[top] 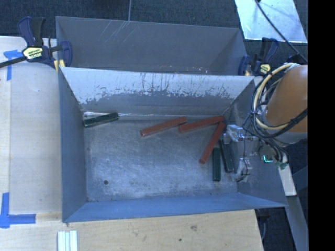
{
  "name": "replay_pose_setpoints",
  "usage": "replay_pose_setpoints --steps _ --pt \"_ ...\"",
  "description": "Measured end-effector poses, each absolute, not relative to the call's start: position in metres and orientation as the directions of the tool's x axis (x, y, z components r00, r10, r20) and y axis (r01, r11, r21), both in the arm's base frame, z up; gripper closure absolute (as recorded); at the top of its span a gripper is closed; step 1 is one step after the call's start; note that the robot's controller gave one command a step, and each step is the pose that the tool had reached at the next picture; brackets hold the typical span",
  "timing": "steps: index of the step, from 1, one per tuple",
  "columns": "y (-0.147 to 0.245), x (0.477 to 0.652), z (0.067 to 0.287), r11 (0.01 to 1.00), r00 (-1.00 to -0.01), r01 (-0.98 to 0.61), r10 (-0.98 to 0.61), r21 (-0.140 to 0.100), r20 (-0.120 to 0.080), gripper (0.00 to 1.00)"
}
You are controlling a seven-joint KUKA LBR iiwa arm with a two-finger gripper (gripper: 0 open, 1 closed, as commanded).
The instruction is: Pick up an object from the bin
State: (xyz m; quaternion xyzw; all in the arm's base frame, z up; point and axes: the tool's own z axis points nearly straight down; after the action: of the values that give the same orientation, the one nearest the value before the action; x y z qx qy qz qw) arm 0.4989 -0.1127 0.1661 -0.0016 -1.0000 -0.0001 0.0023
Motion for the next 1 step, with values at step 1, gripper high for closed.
replay_pose_setpoints --steps 1 --pt "-0.1287 0.5239 0.0698 0.998 -0.998 -0.063 -0.063 -0.002 -0.003 0.0"
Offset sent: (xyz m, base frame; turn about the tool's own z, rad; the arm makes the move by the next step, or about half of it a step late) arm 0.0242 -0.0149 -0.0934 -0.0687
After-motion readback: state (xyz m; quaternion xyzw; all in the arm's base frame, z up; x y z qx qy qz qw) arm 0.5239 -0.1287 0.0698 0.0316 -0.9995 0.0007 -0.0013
